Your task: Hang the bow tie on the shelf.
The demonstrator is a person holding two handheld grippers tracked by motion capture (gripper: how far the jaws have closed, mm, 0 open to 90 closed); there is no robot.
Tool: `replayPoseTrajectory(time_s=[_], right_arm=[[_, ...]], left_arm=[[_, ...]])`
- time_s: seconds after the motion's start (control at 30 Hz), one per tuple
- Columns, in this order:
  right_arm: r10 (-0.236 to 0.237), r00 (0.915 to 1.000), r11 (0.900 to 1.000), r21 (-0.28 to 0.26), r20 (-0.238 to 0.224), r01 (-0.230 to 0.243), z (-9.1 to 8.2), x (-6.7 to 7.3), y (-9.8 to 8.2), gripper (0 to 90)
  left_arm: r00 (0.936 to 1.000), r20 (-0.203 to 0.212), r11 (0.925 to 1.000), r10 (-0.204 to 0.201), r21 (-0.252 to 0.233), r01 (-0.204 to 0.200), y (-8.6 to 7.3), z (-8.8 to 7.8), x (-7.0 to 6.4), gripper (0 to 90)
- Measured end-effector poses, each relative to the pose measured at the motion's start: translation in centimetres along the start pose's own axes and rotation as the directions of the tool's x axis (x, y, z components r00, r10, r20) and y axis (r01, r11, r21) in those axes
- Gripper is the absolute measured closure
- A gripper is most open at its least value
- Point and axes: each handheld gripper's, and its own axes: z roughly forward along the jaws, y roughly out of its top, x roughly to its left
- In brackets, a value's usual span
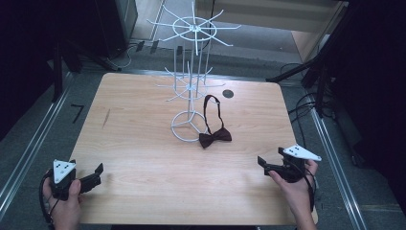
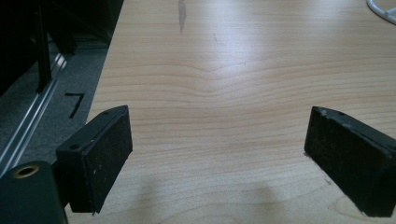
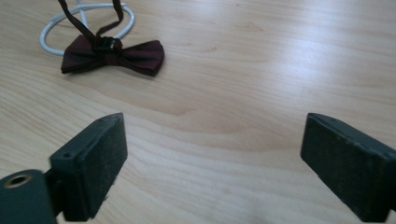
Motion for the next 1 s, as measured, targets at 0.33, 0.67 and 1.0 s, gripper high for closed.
replayPoseTrajectory(time_s=[0.33,0.67,1.0], right_arm=[[0.087,0.9959,0.996,-0.008,0.023,-0.087,-1.7,-2.6,-3.5,0.0],[0.119,0.9913,0.993,-0.024,0.055,-0.118,-3.0,-3.7,-6.1,0.0],[0.197,0.9759,0.979,-0.071,0.095,-0.190,-5.5,-4.9,-8.1,3.0]], left_arm=[[0.9998,0.022,1.0000,-0.001,0.003,0.001,0.0,0.0,0.1,8.4],[0.9994,0.034,1.0000,0.000,-0.001,0.000,0.0,-0.1,0.2,8.4],[0.9994,0.034,1.0000,0.005,0.001,-0.005,0.0,0.0,0.1,8.4]])
